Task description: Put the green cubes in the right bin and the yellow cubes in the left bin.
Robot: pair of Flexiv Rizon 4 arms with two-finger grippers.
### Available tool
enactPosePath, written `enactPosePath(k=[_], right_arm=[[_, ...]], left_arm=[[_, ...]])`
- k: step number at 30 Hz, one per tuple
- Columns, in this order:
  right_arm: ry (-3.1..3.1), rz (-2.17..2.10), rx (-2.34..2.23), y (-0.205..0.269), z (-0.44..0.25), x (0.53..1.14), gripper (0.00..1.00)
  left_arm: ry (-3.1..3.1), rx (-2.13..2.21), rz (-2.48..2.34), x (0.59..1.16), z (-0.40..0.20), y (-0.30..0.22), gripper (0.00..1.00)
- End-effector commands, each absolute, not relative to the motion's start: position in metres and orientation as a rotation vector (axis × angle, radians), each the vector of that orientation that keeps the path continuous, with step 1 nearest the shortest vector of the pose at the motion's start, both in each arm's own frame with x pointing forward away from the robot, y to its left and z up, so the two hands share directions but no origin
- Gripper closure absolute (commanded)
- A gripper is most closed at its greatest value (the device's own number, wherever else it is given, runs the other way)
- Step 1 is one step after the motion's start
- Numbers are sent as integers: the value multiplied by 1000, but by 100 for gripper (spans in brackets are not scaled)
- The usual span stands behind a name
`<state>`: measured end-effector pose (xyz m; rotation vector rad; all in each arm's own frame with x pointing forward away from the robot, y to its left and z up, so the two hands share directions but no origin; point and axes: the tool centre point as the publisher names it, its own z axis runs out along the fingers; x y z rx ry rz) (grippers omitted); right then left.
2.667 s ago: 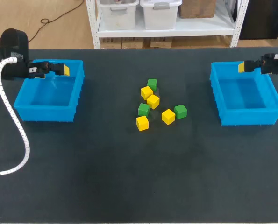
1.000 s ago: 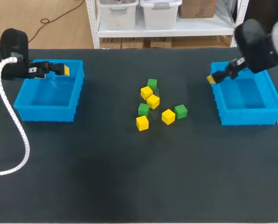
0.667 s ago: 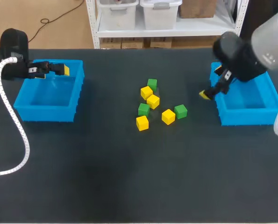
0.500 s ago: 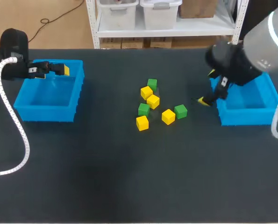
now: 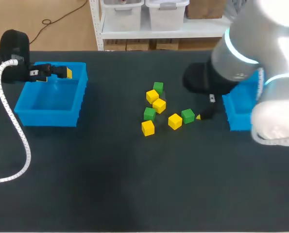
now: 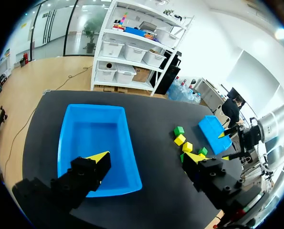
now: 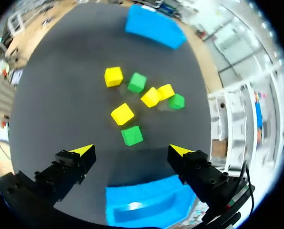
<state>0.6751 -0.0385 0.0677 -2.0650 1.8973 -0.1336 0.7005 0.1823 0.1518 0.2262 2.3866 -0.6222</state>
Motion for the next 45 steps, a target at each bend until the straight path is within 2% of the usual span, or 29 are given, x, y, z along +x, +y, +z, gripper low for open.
enactPosePath(k=[1,36,37,38,39,45], right_arm=[[1913,-184,-2133,-24,48,688,0],[1978,-319,-2027,-21,-21,686,0],[1982,-330,-2014,-21,-21,687,18],[1989,-331,-2001,-20,-21,688,71],[1996,-337,-1987,-20,-21,689,100],[1995,-353,-1967,-20,-14,693,100]], left_arm=[[2376,231,-634,700,150,184,0],[2376,231,-634,700,150,184,0],[2376,231,-634,700,150,184,0],[2376,231,-634,700,150,184,0],[2376,231,-634,700,150,184,0],[2376,231,-634,700,150,184,0]])
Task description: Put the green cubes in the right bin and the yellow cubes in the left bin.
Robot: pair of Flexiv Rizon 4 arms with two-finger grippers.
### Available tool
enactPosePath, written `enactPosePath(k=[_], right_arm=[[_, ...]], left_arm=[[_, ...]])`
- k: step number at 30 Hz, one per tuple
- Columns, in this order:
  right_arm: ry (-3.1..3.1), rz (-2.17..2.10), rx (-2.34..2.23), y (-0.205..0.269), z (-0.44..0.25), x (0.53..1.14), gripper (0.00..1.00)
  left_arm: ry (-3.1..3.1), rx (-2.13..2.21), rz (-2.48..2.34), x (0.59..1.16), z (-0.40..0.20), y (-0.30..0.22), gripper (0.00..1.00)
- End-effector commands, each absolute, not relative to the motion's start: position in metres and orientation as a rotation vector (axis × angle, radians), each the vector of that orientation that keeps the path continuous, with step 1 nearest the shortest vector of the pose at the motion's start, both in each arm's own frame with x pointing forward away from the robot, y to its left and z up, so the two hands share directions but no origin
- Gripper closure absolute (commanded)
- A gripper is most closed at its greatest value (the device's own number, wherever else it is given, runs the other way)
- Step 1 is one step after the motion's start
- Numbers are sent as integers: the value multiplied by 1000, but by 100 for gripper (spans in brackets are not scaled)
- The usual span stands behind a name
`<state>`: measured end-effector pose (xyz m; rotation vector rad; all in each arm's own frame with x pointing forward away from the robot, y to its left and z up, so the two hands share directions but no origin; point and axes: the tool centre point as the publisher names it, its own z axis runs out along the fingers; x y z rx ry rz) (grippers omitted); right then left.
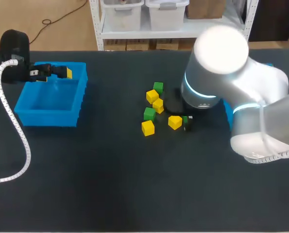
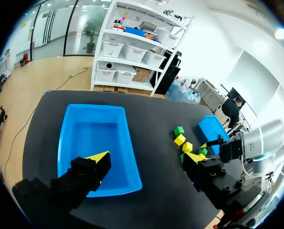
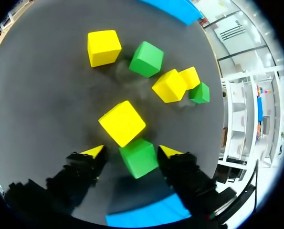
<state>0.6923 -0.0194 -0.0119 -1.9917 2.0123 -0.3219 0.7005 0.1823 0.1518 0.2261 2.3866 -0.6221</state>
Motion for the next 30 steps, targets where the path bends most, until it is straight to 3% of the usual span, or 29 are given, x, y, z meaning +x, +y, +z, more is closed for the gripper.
enactPosePath(k=[1,9,15,22,30], right_arm=[[1994,-353,-1966,-21,-13,694,100],[1993,-353,-1913,-31,4,698,100],[2012,-293,-1634,-56,75,720,100],[2098,-191,-1102,-130,158,752,100],[2235,-109,-691,-219,151,738,100]], left_arm=[[2376,231,-634,700,150,184,0],[2376,231,-634,700,150,184,0],[2376,231,-634,700,150,184,0],[2376,231,-634,700,150,184,0],[2376,231,-634,700,150,184,0]])
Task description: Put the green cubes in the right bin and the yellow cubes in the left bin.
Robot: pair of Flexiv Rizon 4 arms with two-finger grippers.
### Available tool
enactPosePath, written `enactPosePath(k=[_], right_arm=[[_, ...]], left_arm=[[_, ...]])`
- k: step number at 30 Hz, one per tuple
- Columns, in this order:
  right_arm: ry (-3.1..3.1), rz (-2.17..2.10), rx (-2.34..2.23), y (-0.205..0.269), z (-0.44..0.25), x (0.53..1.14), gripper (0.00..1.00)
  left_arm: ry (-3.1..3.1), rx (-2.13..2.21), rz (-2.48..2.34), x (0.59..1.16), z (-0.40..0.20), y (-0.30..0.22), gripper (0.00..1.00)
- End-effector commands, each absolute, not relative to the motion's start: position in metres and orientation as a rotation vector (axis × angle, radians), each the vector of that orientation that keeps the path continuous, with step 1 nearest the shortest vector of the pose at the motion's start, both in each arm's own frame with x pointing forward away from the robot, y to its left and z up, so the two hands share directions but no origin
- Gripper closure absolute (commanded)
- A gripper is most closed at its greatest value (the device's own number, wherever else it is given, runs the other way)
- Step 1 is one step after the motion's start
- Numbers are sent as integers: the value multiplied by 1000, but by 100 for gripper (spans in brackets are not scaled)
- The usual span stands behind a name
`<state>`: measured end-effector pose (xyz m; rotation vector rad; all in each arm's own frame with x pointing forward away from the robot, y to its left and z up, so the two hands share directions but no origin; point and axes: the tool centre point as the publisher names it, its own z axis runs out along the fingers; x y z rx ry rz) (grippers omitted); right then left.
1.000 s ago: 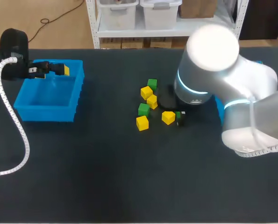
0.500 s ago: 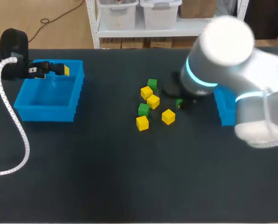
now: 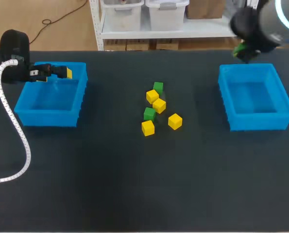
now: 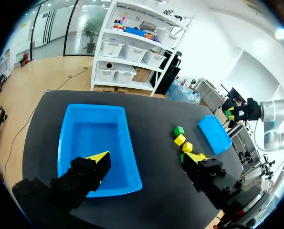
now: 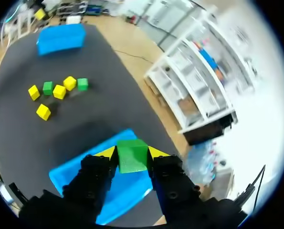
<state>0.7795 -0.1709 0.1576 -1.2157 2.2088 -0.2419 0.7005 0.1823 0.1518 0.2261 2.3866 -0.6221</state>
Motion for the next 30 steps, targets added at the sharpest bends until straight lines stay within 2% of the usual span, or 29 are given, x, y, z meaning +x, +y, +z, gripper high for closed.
enactPosePath(k=[1,6,16,17,18,19,30], right_arm=[[2256,-101,-659,-227,144,735,100],[2328,-36,-522,-249,118,716,100],[2390,17,-472,-245,84,714,100],[2389,16,-473,-243,83,716,87],[2385,13,-469,-241,82,719,52],[2386,25,-462,-239,82,721,0],[2306,39,-491,-215,121,759,0]], left_arm=[[2376,231,-634,700,150,184,0],[2376,231,-634,700,150,184,0],[2376,231,-634,700,150,184,0],[2376,231,-634,700,150,184,0],[2376,231,-634,700,150,184,0],[2376,231,-634,700,150,184,0],[2376,231,-634,700,150,184,0]])
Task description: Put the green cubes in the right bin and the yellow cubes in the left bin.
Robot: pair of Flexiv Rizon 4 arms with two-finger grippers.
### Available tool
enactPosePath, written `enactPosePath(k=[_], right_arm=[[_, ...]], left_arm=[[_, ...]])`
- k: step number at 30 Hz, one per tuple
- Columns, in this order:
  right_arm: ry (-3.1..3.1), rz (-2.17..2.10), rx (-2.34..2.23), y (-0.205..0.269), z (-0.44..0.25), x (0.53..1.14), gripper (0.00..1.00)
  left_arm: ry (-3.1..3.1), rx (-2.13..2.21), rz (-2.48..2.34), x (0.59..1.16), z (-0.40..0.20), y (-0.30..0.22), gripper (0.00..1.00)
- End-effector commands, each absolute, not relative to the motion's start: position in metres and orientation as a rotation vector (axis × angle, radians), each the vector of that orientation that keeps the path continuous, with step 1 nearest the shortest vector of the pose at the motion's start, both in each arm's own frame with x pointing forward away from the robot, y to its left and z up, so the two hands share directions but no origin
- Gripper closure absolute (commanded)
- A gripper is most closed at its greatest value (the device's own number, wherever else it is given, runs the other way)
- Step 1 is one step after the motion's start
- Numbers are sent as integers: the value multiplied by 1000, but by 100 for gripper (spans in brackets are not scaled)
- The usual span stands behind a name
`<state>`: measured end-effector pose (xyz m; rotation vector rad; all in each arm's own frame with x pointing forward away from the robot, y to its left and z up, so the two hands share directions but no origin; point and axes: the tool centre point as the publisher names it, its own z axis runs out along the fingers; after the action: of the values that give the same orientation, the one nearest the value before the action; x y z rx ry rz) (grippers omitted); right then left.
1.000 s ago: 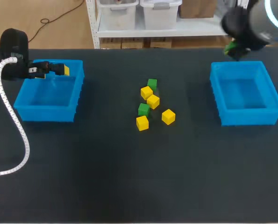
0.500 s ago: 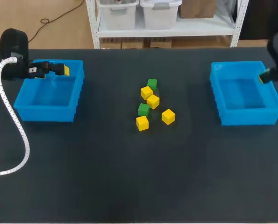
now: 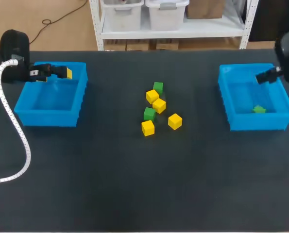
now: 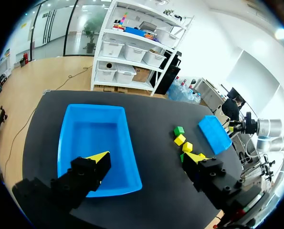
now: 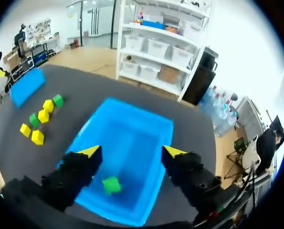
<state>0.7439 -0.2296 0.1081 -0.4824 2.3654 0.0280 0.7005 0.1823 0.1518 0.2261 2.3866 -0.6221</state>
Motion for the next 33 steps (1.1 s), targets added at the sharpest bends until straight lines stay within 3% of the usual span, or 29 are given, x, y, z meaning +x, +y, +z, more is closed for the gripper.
enactPosePath(k=[1,8,20,33], right_arm=[[2294,47,-497,-208,128,762,0],[2258,53,-540,-140,157,761,0],[2261,18,-794,-30,147,701,0],[2397,-47,-669,23,139,673,0]], left_arm=[[2376,231,-634,700,150,184,0],[2376,231,-634,700,150,184,0],[2376,231,-634,700,150,184,0],[2376,231,-634,700,150,184,0]])
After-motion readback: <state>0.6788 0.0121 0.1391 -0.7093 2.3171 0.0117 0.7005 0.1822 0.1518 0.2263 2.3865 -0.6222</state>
